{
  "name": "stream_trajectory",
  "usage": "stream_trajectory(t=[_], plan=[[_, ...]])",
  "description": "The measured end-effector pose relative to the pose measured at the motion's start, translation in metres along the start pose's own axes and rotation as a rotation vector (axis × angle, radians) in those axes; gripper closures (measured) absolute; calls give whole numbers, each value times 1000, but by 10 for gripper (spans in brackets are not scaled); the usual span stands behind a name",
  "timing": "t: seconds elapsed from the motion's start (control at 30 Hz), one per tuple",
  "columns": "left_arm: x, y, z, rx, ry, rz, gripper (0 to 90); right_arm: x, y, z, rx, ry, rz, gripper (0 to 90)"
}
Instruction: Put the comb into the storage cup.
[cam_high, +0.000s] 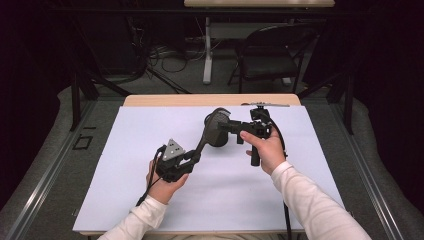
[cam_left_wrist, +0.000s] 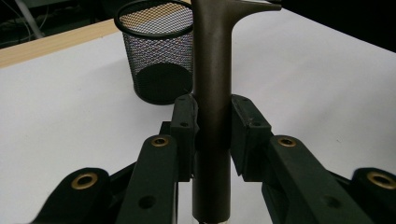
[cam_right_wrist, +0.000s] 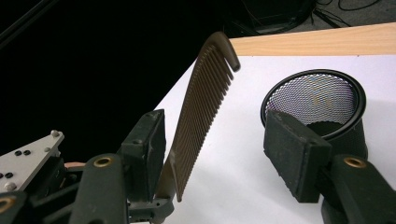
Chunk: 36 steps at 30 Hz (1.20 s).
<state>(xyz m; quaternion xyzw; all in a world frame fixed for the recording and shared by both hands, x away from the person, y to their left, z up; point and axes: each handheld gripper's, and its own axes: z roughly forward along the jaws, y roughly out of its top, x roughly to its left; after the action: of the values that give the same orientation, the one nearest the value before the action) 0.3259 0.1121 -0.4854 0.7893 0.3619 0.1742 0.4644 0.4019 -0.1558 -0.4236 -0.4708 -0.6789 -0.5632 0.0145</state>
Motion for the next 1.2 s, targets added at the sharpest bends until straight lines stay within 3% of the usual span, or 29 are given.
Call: stream_trajectory(t=[0.6,0.9,1.2], plan=[[-8,-2,3,10,-28,9,727,-1,1,4,2,16,11,515],[-10,-2,3,9,-38,13,727,-1,1,5,6,19,-1,634],[-13,-3,4,12,-49,14,728,-3,1,6,12,48,38,694]])
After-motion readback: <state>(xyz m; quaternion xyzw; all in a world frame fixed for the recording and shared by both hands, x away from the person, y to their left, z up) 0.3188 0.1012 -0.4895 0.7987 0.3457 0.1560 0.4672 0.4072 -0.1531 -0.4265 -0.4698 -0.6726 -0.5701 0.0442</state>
